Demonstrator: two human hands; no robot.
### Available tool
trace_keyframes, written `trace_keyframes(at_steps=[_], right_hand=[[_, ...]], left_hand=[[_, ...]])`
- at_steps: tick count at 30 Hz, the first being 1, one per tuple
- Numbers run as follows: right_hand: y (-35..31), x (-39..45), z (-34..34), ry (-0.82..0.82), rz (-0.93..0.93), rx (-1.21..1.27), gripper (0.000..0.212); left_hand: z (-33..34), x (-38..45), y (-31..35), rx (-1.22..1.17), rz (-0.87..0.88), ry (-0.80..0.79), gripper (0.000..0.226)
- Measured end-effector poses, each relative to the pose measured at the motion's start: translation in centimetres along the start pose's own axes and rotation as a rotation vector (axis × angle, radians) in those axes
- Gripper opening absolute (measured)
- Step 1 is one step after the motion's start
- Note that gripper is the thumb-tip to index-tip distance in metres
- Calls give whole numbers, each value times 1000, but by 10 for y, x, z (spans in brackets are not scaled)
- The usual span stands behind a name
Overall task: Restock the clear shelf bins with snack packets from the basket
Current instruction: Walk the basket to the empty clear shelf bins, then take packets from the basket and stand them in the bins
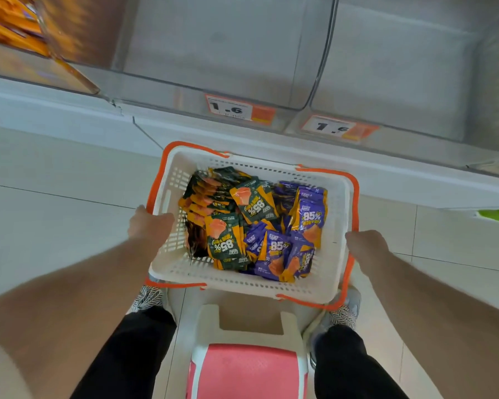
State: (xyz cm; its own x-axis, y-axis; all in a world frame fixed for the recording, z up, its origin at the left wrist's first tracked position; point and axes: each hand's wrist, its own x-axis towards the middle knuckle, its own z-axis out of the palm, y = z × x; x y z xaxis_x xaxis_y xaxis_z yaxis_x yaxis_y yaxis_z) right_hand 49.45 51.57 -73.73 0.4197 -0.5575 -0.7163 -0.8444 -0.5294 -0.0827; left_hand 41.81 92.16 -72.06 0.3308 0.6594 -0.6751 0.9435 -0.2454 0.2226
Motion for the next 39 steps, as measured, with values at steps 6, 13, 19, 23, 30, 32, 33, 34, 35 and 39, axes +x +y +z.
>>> trace_keyframes(at_steps=[6, 13, 19, 23, 30, 32, 33, 34, 35, 39], right_hand=[[9, 20, 46, -13, 35, -230, 42], [40, 30, 58, 112, -40, -252, 40], [42, 37, 46, 143, 2, -295, 38], [41, 40, 42, 153, 33, -277, 38], [29, 29, 40, 227, 55, -330, 49], [20, 19, 47, 371, -227, -578, 53], [15, 15, 54, 358, -421, -702, 49], [11, 14, 61, 265, -599, -807, 46], [10, 15, 70, 124, -716, -881, 47], [10, 18, 90, -161, -758, -1117, 47]], left_hand=[[31, 38, -17, 118, -44, -27, 86], [70, 42, -19, 63, -147, 48, 92], [85, 35, -18, 66, -146, 29, 85], [92, 28, -15, 80, -151, 33, 83], [89, 15, -6, 189, -75, 61, 93], [100, -5, 5, 326, 166, 62, 102], [110, -18, 13, 294, 296, 15, 103], [120, -30, 22, 231, 394, -55, 102], [130, -41, 30, 184, 467, -125, 99], [159, -65, 45, 235, 553, -378, 77]])
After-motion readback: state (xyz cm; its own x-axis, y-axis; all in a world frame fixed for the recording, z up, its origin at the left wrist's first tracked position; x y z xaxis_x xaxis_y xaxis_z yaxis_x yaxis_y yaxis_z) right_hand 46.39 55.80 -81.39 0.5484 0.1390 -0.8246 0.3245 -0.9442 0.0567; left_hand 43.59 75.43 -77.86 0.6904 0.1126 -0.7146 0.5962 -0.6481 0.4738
